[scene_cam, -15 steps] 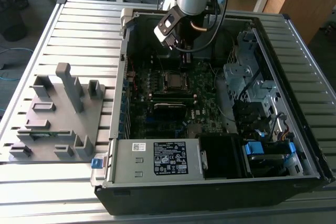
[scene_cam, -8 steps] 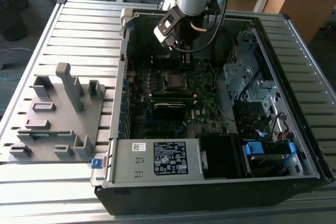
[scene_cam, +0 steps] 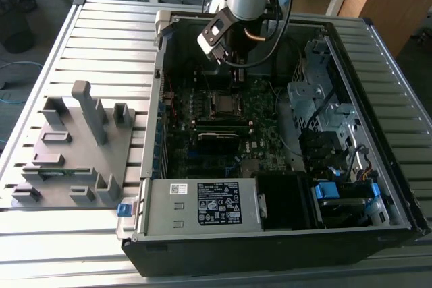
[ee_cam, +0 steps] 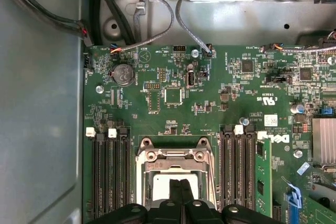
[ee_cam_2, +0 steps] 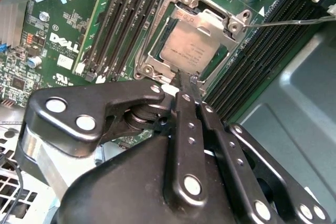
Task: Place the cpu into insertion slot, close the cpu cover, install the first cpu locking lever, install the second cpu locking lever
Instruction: 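Close the cpu cover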
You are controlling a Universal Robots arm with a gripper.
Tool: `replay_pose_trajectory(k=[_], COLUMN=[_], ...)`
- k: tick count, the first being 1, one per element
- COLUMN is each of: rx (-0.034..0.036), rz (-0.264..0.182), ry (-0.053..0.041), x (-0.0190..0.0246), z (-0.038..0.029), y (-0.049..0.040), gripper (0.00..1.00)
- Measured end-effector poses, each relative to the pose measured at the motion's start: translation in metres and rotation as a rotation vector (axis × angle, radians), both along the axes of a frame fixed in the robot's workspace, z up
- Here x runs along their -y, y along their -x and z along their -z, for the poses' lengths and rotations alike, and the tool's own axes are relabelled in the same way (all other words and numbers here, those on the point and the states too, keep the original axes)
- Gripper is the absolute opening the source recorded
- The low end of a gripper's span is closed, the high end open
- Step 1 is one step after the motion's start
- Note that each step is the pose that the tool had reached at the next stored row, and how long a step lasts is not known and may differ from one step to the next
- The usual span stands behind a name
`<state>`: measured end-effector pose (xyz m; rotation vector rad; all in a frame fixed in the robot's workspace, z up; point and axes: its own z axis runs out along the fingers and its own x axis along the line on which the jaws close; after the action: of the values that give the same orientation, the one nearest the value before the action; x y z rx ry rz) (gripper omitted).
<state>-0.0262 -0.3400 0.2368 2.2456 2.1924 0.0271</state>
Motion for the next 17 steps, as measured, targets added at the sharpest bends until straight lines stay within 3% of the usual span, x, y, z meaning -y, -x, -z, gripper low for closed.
replay_pose_trajectory(k=[6,17], rx=[-0.0002,-0.0001], rz=[0.0,-0.004], ry=[0.0002,0.0003], x=[0.0001,0.0], z=[0.0046,0.005], y=[0.0028,0.0027], gripper=[0.1,0.1])
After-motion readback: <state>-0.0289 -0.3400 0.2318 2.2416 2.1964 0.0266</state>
